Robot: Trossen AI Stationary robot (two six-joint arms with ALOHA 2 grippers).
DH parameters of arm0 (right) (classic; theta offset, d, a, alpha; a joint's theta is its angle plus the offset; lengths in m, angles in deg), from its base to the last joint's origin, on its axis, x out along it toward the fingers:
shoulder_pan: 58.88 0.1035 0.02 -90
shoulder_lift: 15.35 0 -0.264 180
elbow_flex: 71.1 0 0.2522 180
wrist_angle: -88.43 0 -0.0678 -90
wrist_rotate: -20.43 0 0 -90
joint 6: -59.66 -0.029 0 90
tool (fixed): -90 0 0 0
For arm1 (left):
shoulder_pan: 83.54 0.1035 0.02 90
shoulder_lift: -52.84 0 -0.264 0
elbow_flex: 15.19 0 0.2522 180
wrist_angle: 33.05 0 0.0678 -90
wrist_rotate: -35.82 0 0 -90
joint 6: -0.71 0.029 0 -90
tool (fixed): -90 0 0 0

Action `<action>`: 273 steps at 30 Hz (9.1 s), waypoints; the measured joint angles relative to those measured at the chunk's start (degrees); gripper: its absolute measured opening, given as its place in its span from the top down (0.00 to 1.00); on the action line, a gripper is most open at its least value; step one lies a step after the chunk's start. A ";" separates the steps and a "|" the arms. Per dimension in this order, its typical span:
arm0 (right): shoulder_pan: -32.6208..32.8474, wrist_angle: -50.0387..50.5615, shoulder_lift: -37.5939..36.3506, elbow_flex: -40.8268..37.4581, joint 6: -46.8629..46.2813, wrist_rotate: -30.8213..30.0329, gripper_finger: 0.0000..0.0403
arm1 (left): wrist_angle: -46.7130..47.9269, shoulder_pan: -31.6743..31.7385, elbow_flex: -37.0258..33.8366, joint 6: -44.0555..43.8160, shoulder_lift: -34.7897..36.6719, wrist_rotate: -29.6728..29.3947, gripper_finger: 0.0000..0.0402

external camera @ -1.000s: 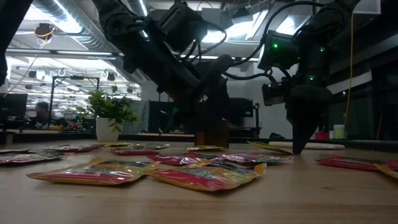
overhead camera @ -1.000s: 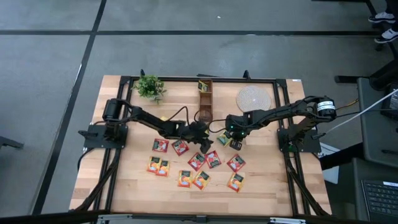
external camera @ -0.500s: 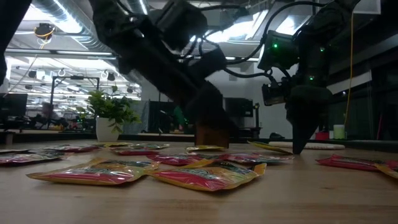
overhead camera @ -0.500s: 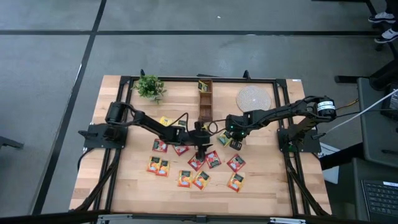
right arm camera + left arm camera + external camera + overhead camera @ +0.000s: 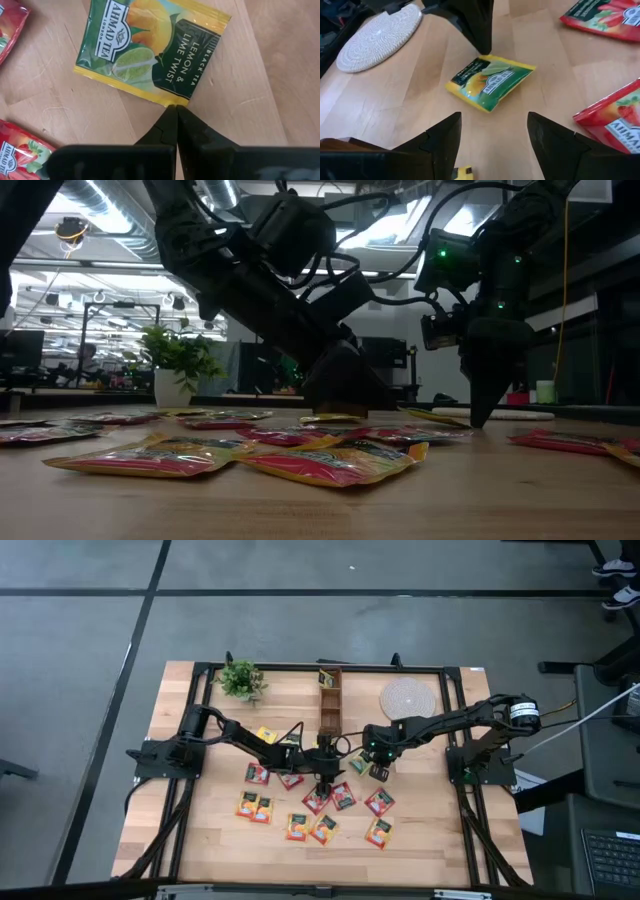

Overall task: Pick & Place Tea
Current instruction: Put the yellow tea bag into the left section of the wooden organizer

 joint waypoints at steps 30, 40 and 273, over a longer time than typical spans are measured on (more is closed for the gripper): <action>0.00 -0.70 0.04 0.07 0.13 -0.02 0.99 | -0.28 0.86 6.60 14.42 -5.91 0.91 0.57; 0.00 -2.14 0.09 0.07 0.13 -0.17 0.99 | 0.43 1.21 6.69 17.91 -5.91 1.87 0.85; -3.15 -45.48 -26.03 0.04 -14.67 13.14 0.99 | 40.65 18.27 18.10 -36.17 35.00 40.91 0.64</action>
